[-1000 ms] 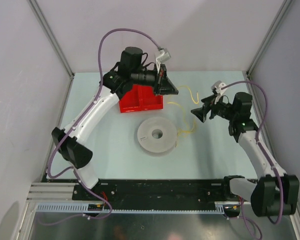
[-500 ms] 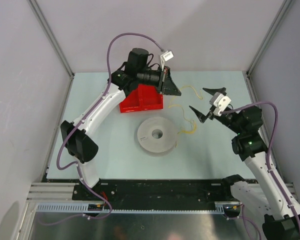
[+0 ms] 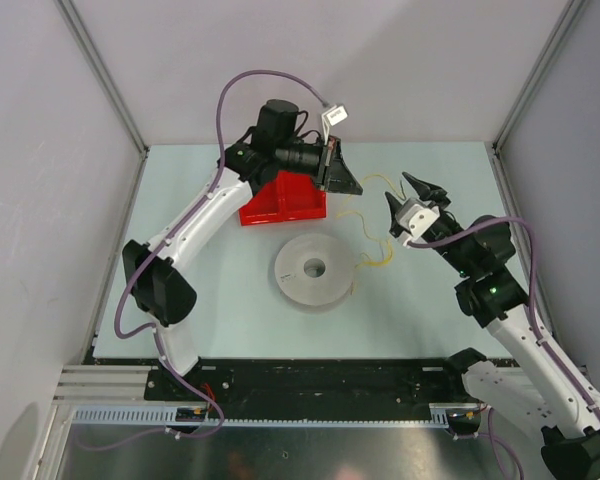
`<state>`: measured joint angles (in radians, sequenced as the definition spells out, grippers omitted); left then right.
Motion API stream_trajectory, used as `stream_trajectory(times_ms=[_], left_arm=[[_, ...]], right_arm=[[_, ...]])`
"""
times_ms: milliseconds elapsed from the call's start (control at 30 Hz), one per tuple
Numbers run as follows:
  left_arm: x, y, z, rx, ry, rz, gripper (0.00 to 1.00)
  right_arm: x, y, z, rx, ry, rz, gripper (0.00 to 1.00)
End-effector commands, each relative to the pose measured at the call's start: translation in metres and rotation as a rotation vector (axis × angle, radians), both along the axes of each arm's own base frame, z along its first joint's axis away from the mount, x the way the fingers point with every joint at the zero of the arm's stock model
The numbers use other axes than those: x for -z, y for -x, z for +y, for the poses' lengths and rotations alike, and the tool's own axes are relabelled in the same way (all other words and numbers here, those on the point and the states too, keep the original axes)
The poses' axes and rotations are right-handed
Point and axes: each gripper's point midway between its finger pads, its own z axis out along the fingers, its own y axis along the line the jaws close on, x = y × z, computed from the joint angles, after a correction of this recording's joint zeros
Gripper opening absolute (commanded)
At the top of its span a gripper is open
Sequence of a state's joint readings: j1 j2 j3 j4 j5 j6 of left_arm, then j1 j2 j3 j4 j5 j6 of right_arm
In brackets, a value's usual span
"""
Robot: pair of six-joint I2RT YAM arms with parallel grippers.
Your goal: Wrap the cables
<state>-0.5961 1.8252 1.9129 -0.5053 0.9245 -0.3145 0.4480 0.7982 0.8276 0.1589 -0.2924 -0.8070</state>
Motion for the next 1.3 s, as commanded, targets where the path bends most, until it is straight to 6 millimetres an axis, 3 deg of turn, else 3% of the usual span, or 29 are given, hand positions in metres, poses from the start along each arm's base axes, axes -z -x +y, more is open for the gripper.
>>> stream_trajectory(times_ms=[0,67,133,233,367,433,533,633,700,833,1033,1267], left_arm=[[-0.015,0.007,0.001,0.008,0.028,-0.03,0.0],[-0.013,0.006,0.0,0.003,0.024,-0.024,0.0],[-0.012,0.005,-0.001,-0.004,0.02,-0.024,0.0],[-0.012,0.005,-0.003,0.008,0.022,-0.05,0.05],[-0.009,0.0,-0.002,-0.008,0.007,-0.133,0.41],[-0.001,-0.007,0.002,-0.033,-0.02,-0.194,0.57],[0.019,-0.018,0.013,-0.079,-0.096,-0.328,0.7],[0.05,-0.022,0.025,-0.125,-0.21,-0.419,0.74],[0.07,-0.015,0.027,-0.125,-0.279,-0.458,0.74],[0.109,0.011,0.01,-0.101,-0.397,-0.501,0.76],[0.147,0.027,-0.027,-0.087,-0.478,-0.46,0.78],[0.185,0.041,-0.068,-0.096,-0.53,-0.367,0.76]], right_arm=[[-0.023,0.002,-0.012,0.072,0.024,-0.118,0.5],[-0.021,0.003,-0.012,0.072,0.045,-0.122,0.35],[-0.018,0.007,-0.01,0.052,0.078,-0.127,0.13],[-0.016,0.01,-0.011,0.048,0.099,-0.131,0.02],[-0.032,-0.003,-0.04,0.175,0.04,-0.159,0.0],[-0.047,-0.013,-0.069,0.268,-0.014,-0.182,0.0],[-0.067,-0.023,-0.125,0.42,-0.092,-0.19,0.0],[-0.077,-0.025,-0.179,0.567,-0.121,-0.201,0.0],[-0.075,-0.023,-0.207,0.644,-0.117,-0.196,0.0],[-0.063,-0.018,-0.25,0.777,-0.123,-0.148,0.0],[-0.065,-0.003,-0.28,0.897,-0.125,-0.162,0.0],[-0.059,0.004,-0.284,0.903,-0.126,-0.131,0.0]])
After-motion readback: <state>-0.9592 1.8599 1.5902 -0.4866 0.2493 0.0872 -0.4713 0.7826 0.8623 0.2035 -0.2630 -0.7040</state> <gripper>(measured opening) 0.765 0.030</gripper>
